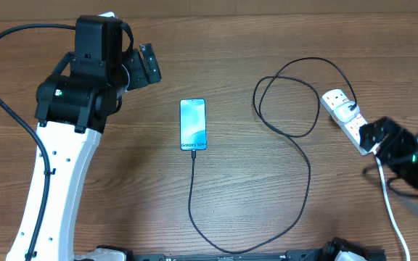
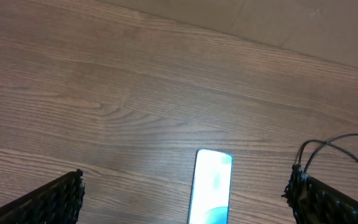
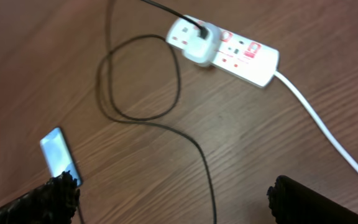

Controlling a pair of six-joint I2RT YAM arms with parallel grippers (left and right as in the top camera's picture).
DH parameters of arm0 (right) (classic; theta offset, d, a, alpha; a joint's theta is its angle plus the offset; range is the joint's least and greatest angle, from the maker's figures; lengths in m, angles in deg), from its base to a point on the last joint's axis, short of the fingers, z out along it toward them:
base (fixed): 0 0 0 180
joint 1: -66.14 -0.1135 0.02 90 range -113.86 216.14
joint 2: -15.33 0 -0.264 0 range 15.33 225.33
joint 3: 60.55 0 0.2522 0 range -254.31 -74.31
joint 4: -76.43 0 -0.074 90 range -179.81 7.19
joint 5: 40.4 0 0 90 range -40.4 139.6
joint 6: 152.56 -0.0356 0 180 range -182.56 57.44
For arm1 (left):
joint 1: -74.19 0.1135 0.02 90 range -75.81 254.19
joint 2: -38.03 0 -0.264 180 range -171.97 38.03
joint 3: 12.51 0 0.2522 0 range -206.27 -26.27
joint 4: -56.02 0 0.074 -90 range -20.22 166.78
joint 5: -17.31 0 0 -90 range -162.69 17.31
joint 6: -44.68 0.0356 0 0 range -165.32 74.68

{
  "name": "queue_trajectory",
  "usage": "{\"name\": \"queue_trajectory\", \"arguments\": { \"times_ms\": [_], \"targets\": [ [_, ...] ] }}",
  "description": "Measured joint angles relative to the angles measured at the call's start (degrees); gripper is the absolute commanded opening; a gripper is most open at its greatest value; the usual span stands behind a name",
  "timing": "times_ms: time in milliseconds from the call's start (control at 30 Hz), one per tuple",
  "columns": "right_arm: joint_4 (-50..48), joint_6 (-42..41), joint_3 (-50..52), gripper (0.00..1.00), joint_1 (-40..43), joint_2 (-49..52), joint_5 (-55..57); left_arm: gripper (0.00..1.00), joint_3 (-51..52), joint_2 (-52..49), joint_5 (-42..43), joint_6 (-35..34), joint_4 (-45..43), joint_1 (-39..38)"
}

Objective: Plug charger to phone and switch on socket
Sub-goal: 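Lift the right gripper away from the power strip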

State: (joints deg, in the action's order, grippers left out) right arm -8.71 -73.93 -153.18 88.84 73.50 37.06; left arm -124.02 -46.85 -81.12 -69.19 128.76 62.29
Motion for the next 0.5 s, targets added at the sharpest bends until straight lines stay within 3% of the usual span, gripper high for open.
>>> {"name": "queue_trajectory", "arguments": {
  "times_ms": [200,500],
  "targets": [
    [3.0,0.8,0.0,1.00,-0.6,-8.5,-3.7,1.00,0.0,0.0,0.0,0.0,0.0,0.0],
    [8.9,0.9,0.0,1.00,-0.6,-9.7,-5.1,1.00,0.0,0.0,0.0,0.0,0.0,0.0]
  ]
}}
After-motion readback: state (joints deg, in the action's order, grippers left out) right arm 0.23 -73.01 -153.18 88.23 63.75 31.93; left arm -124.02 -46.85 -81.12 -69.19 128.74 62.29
